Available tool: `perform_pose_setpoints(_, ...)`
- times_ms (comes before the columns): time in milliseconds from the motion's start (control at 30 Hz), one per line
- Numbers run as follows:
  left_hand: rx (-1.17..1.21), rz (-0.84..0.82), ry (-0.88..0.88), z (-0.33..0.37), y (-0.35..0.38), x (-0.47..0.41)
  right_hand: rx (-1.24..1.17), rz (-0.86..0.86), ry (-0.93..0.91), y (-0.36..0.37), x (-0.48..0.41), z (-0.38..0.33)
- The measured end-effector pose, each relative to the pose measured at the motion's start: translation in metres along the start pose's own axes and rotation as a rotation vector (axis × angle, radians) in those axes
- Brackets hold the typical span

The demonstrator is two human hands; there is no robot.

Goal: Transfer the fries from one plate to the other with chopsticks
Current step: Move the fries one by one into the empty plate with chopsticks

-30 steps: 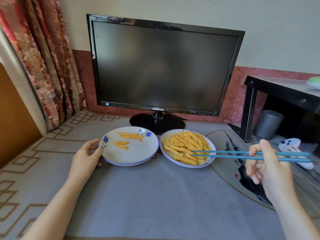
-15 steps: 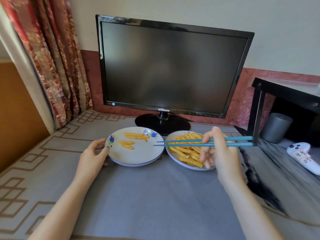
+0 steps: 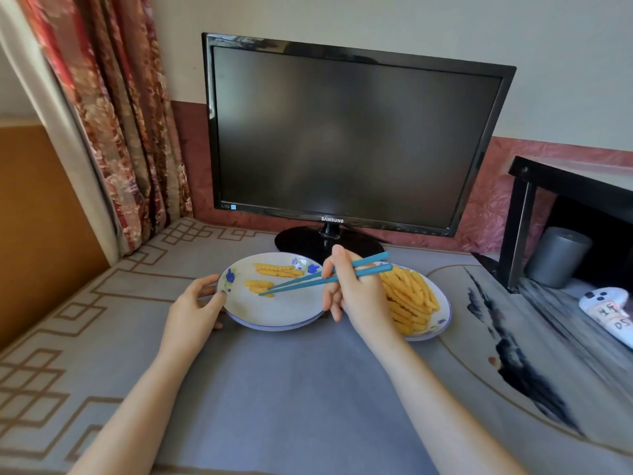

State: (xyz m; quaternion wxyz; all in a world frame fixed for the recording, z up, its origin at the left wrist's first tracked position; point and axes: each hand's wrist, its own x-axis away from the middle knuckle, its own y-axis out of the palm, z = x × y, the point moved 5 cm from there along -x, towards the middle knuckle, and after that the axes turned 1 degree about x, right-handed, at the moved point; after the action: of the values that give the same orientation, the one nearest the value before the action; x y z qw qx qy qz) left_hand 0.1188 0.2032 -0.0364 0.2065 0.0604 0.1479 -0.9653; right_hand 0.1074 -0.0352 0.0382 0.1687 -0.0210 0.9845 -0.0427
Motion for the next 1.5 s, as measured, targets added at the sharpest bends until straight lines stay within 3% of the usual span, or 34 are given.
perform_pose_setpoints(333,0.005,-0.002,-0.001,-0.001,0.0,0.0,-0.058,0.147,0.025,-0.023,0.009,-0.005)
perform_pose_setpoints(733,-0.028,-0.002,-0.003,0.0,0.0,0.0,0.016,0.512,-0.02,-0.154,0.062,-0.03)
perform_pose_setpoints(1200,-0.035,-0.001,0.0,-0.001,-0.001,-0.001,0.044,0.456,0.025,-0.171,0.077,-0.023)
perform_pose_setpoints(1367,-0.031,-0.001,0.001,-0.001,-0.001,-0.001,-0.002,0.461,-0.029,-0.152,0.067,-0.034)
perform_pose_setpoints(1500,-0.028,0.0,-0.004,-0.001,-0.001,-0.001,-0.052,0.355,-0.056,-0.114,0.042,-0.038)
